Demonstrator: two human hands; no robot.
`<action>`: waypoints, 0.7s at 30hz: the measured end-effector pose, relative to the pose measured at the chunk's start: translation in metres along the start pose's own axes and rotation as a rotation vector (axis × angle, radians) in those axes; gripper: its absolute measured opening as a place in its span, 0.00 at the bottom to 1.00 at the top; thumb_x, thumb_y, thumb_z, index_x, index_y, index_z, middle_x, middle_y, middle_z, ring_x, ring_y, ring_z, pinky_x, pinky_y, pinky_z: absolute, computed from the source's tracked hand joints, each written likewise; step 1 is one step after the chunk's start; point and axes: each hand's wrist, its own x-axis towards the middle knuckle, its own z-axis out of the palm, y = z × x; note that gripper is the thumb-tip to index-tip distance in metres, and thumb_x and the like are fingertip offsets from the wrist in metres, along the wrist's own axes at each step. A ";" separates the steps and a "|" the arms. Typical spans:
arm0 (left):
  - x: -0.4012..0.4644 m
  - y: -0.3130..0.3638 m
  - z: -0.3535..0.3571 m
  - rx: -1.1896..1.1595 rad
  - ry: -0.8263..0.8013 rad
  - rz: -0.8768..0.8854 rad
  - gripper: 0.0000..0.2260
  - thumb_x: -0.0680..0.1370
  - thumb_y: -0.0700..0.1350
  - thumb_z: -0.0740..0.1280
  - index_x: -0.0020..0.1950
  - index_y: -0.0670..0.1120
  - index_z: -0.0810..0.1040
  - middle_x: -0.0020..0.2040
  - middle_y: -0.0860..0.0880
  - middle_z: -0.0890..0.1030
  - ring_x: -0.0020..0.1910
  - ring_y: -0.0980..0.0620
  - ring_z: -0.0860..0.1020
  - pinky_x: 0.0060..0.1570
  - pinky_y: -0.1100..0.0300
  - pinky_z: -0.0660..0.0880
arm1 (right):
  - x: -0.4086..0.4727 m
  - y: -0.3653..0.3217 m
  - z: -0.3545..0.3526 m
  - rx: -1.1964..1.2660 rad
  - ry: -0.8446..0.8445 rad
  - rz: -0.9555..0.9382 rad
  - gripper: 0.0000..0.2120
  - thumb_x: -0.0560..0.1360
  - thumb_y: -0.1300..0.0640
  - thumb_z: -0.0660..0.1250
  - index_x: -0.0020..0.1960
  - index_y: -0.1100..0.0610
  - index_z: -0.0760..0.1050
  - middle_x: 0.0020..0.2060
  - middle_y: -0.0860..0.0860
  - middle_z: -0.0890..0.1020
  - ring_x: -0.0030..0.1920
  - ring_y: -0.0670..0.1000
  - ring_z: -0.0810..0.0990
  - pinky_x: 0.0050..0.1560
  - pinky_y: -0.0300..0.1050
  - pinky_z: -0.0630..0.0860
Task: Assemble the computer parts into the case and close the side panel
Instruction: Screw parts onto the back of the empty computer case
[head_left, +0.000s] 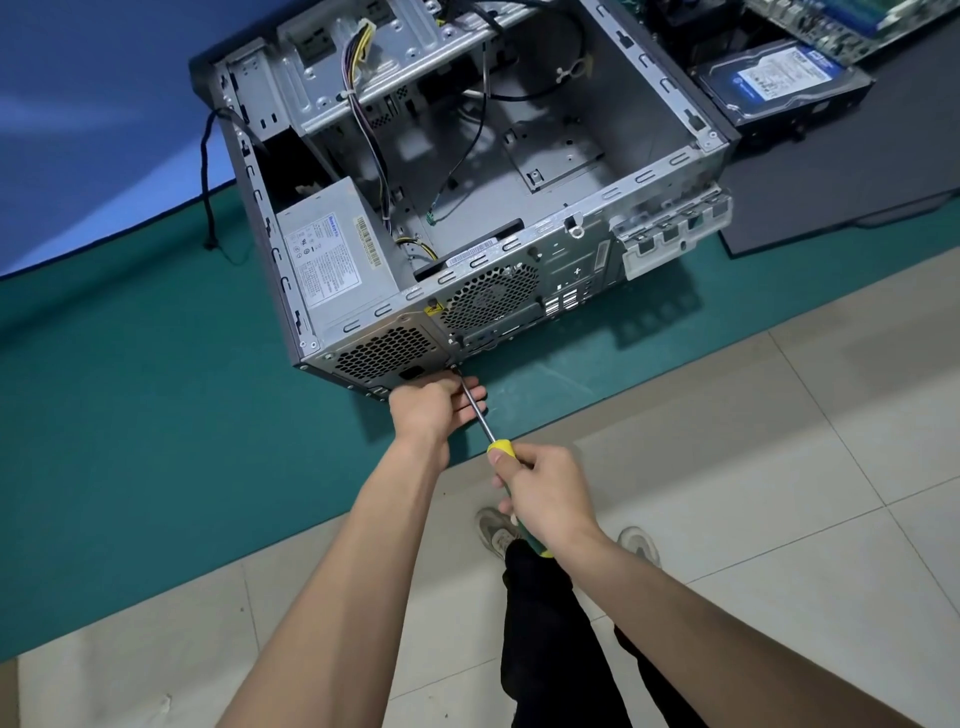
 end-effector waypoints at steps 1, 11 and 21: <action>0.000 0.001 0.000 -0.001 0.002 -0.008 0.08 0.78 0.30 0.58 0.41 0.36 0.72 0.38 0.40 0.78 0.34 0.46 0.79 0.30 0.58 0.80 | 0.000 0.000 0.001 0.037 -0.014 0.017 0.12 0.78 0.53 0.65 0.44 0.62 0.80 0.31 0.50 0.78 0.30 0.52 0.75 0.35 0.47 0.73; -0.006 -0.002 -0.014 0.191 -0.131 -0.141 0.05 0.77 0.37 0.66 0.42 0.37 0.78 0.30 0.44 0.82 0.26 0.49 0.81 0.26 0.60 0.78 | 0.008 0.003 -0.015 0.614 -0.530 0.423 0.21 0.80 0.45 0.58 0.52 0.62 0.78 0.33 0.52 0.81 0.29 0.50 0.78 0.28 0.41 0.72; -0.003 0.000 -0.015 0.255 -0.242 -0.156 0.06 0.79 0.37 0.63 0.45 0.37 0.76 0.31 0.44 0.83 0.29 0.50 0.82 0.30 0.59 0.80 | 0.013 0.018 -0.010 0.668 -0.467 0.373 0.12 0.75 0.51 0.67 0.42 0.60 0.76 0.30 0.51 0.78 0.26 0.48 0.74 0.26 0.40 0.72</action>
